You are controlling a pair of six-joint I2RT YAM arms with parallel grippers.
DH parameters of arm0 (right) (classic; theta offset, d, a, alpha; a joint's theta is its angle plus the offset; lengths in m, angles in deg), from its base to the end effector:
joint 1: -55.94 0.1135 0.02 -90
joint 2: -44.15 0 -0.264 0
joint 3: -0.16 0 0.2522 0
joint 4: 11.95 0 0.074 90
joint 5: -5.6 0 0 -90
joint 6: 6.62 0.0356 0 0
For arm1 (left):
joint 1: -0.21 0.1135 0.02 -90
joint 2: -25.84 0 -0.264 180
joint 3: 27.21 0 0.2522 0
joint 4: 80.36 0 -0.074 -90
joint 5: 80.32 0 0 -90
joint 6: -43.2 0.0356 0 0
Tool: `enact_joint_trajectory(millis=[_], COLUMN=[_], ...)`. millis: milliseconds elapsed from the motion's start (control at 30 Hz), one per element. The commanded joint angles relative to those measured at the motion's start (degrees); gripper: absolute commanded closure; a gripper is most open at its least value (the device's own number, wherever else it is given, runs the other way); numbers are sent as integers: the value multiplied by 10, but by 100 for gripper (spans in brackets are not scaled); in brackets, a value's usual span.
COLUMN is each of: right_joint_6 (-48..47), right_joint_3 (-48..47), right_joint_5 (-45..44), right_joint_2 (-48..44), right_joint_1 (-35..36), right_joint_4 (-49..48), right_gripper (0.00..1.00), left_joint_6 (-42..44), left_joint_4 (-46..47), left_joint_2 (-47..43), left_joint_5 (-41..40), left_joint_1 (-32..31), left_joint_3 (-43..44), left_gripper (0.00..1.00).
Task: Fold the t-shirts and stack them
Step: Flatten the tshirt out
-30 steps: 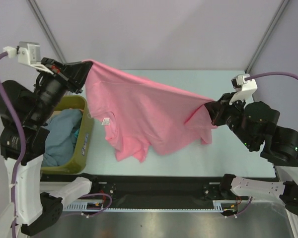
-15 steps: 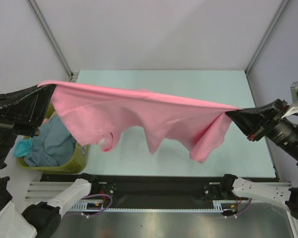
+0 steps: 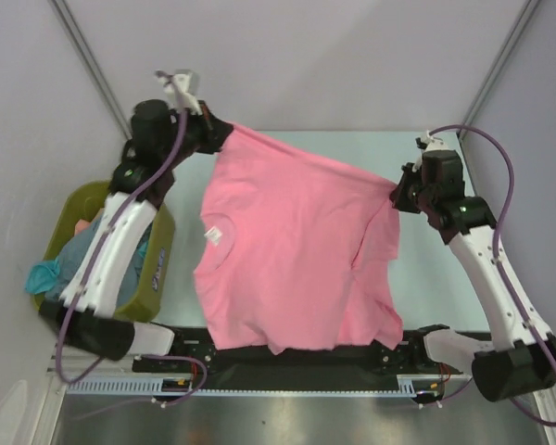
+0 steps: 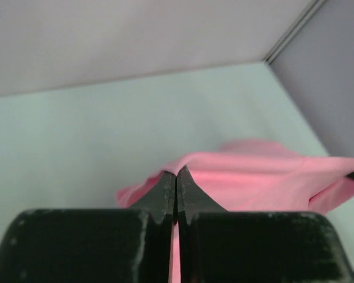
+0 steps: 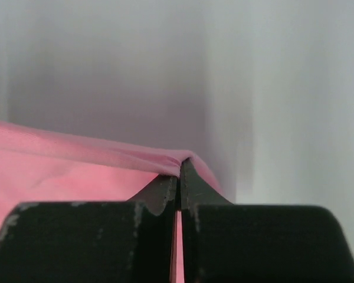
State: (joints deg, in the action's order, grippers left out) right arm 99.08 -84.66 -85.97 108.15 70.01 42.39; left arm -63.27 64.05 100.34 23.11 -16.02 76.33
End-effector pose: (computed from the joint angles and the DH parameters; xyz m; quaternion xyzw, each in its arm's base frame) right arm 0.2247 0.0553 0.3799 0.0190 0.8807 0.1099 0.4603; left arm 0.2645 -0.0856 0.4779 0.0763 0.7414 -0.2698 0.6097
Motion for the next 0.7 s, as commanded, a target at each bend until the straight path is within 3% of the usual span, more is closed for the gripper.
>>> enact_joint_trajectory(millis=[0, 233, 533, 567, 633, 667], right_joint_6=[-16, -16, -38, -38, -26, -20], right_joint_3=[-15, -111, -400, -428, -528, -563], right_joint_5=[50, 78, 73, 68, 29, 17], right_joint_2=[34, 293, 552, 590, 629, 643], right_joint_1=[-38, -93, -136, -136, -136, -151], right_joint_4=[-92, -149, -88, -51, -1, 26], right_gripper=[100, 100, 98, 84, 66, 58], left_joint_6=[62, 64, 44, 45, 49, 50], left_joint_4=[77, 149, 151, 136, 81, 65], left_joint_2=[70, 328, 541, 575, 600, 604], left_joint_5=[-23, 2, 0, -7, -33, -49], left_joint_1=[19, 37, 60, 59, 58, 55], left_joint_3=[20, 174, 393, 419, 490, 498], left_gripper=[100, 100, 100, 87, 62, 38])
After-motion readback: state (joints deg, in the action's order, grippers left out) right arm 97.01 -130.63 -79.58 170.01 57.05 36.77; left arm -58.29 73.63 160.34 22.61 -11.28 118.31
